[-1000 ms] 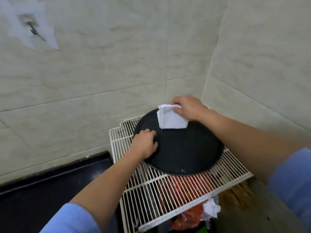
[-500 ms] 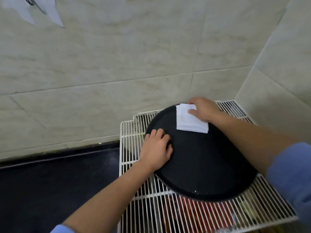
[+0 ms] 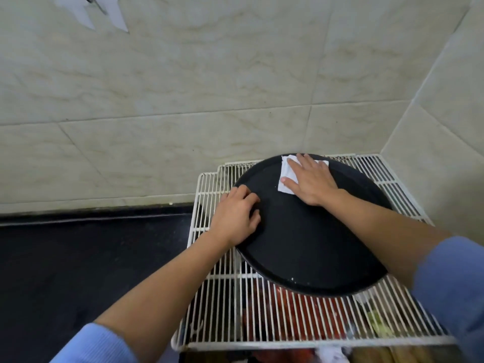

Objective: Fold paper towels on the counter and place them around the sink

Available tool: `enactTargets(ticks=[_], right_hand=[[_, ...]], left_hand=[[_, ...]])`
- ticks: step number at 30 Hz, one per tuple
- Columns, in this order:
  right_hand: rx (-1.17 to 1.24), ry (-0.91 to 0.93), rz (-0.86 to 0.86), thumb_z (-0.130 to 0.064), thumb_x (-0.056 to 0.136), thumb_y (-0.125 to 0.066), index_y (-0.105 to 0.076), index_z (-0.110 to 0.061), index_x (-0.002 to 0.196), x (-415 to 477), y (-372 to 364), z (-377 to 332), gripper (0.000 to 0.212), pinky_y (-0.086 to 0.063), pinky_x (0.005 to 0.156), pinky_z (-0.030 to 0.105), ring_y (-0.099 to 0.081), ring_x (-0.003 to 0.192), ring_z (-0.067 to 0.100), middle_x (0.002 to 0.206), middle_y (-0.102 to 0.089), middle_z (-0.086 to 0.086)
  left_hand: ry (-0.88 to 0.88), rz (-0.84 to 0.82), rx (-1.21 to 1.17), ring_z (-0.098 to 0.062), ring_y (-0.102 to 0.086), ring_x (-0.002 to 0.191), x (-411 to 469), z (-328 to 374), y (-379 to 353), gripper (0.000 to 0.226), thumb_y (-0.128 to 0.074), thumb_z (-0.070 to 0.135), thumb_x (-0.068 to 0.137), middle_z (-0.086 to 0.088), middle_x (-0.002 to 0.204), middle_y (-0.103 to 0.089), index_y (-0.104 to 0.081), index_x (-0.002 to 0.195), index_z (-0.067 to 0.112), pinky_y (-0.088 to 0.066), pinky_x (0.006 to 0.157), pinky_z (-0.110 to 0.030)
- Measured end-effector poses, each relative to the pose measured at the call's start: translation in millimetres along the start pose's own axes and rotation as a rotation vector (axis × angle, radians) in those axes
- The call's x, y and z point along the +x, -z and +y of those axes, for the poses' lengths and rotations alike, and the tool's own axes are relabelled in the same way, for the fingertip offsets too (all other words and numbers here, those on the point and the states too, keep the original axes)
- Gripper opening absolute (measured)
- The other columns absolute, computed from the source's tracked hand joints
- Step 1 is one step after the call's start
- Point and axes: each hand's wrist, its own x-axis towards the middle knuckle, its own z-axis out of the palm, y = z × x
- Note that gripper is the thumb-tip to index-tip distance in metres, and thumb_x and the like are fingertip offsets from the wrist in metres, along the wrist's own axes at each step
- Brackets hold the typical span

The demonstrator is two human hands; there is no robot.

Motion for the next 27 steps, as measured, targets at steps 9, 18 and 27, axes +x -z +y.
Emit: enactTargets(ticks=[9, 18, 27], right_hand=[[0.16, 0.346, 0.199, -0.041, 0.097, -0.043, -0.06, -0.017, 0.118, -14, 56, -145, 0.036, -0.046, 0.082, 0.039, -0.057, 0.106, 0.029, 0.117, -0.062, 0.007], [0.195, 0.778, 0.058, -0.041, 0.094, -0.047, -0.058, -0.023, 0.116, -99, 27, -406, 0.031, -0.051, 0.078, 0.04, -0.061, 0.1, 0.03, 0.111, -0.065, 0.004], [0.148, 1.012, 0.006, -0.043, 0.094, -0.045, -0.054, -0.026, 0.122, -228, 4, -660, 0.033, -0.048, 0.079, 0.037, -0.061, 0.1, 0.025, 0.112, -0.064, -0.003]], left_hand=[[0.398, 0.035, 0.124, -0.028, -0.059, 0.091, -121, -79, 83, 0.02, -0.052, 0.029, 0.089, -0.003, 0.1, -0.061, -0.061, 0.102, 0.016, -0.043, 0.069, -0.035], [0.873, -0.011, 0.26, -0.028, -0.061, 0.097, -374, -165, 153, 0.018, -0.049, 0.031, 0.088, -0.001, 0.103, -0.067, -0.061, 0.097, 0.023, -0.045, 0.073, -0.035], [1.151, 0.031, 0.325, -0.031, -0.063, 0.093, -642, -233, 243, 0.02, -0.05, 0.03, 0.088, -0.008, 0.099, -0.068, -0.062, 0.098, 0.019, -0.053, 0.076, -0.038]])
